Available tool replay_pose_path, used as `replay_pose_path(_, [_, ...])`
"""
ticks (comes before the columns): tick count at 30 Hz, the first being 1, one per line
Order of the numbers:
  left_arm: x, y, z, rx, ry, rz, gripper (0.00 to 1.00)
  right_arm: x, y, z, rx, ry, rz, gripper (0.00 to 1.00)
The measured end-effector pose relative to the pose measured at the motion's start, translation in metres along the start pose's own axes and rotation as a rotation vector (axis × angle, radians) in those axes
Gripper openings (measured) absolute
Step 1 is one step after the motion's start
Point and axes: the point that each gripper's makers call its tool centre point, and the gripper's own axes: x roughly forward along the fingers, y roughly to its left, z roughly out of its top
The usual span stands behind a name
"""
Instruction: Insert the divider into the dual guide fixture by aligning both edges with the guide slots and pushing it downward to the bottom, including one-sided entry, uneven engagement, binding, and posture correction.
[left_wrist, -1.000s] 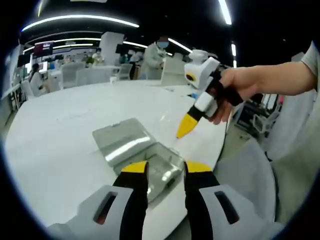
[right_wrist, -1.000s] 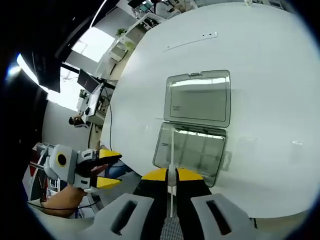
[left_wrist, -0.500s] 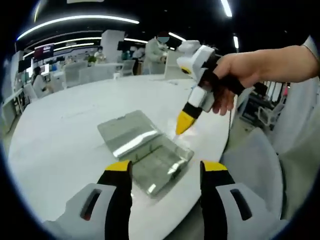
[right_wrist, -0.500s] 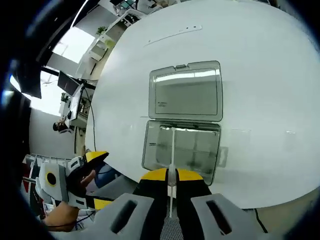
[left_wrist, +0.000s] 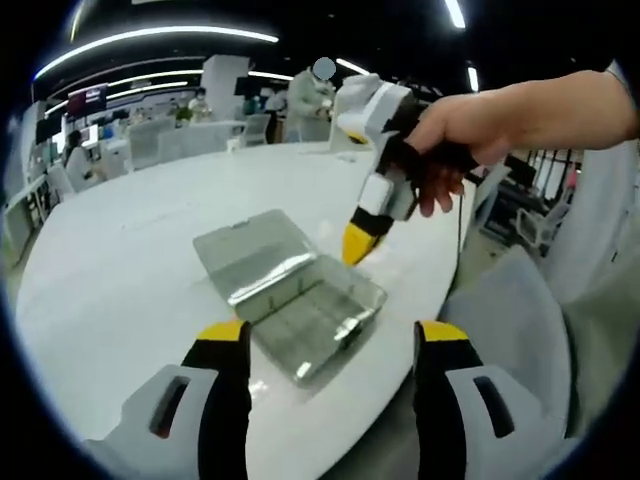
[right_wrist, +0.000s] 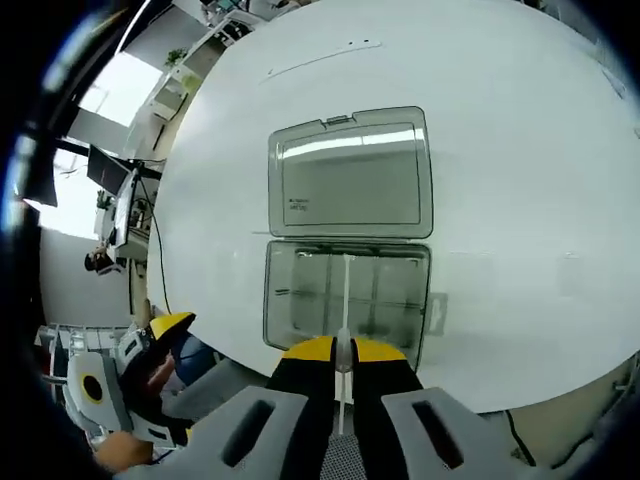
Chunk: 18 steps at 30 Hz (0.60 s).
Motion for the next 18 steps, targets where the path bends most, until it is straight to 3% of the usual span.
replay_pose_path(8, [-0.001,-0.002,-0.004,-0.003,0.004,-0.008,0.63,0.005,-0.002,0.002,-0.005,0.0,-0.035,0.0])
replay_pose_path(18, [-0.001,-0.001,-0.007,-0.016,0.005,-0.01,0.62,0.012,0.003,-0.005,0.041,0.053,-0.04,0.0])
